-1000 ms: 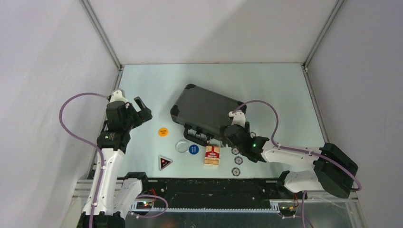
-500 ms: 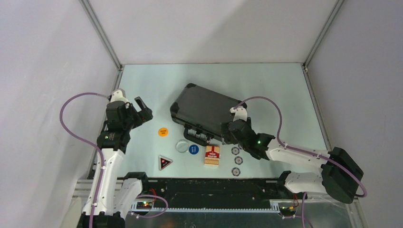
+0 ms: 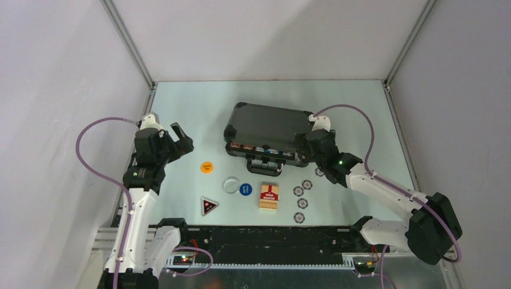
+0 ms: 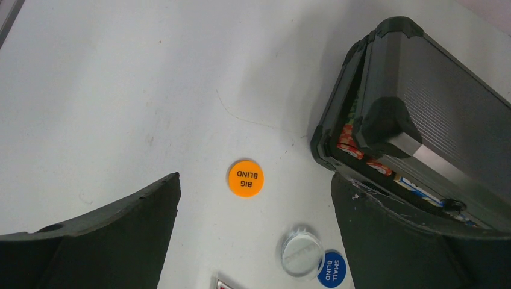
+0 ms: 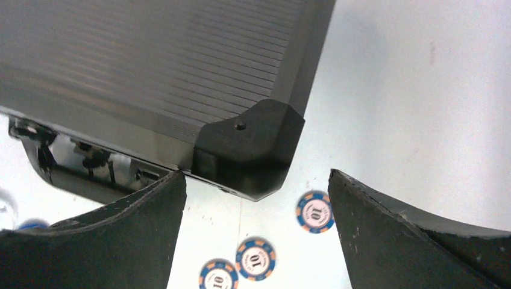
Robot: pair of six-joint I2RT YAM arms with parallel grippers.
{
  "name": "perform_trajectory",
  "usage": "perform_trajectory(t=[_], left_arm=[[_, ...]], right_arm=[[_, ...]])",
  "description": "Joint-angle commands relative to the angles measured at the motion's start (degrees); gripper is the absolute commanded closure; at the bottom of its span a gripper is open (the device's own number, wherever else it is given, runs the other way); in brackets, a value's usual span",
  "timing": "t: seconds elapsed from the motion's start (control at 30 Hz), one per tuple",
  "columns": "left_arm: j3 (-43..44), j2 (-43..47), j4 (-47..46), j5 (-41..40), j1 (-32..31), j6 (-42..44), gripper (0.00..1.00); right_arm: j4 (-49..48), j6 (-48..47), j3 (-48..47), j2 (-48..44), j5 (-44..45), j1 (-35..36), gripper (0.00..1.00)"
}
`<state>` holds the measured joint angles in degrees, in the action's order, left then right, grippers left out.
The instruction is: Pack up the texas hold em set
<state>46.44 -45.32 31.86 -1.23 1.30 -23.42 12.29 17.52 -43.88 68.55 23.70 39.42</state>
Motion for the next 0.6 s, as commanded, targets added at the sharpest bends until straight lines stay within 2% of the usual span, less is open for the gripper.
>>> perform_trajectory(t=[0.0, 0.33, 0.47, 0.57], left_arm=[[-0.4, 0.7, -1.6, 0.8, 0.4, 1.5, 0.00], [-0.4, 0.8, -1.7, 2.2, 0.4, 1.5, 0.00], [-0.6, 0.4, -2.0, 2.7, 0.4, 0.5, 0.00], [-1.2, -0.8, -3.2, 5.2, 0.4, -3.4, 0.00]], right_arm=[[-4.8, -3.2, -5.4, -0.4, 5.4, -3.6, 0.10], [-4.0, -4.7, -12.0, 4.0, 1.2, -8.0, 0.09], [-2.9, -0.6, -10.7, 4.1, -4.5, -10.2, 0.09], [-3.4, 2.2, -6.9, 2.6, -8.3, -11.3, 0.09]])
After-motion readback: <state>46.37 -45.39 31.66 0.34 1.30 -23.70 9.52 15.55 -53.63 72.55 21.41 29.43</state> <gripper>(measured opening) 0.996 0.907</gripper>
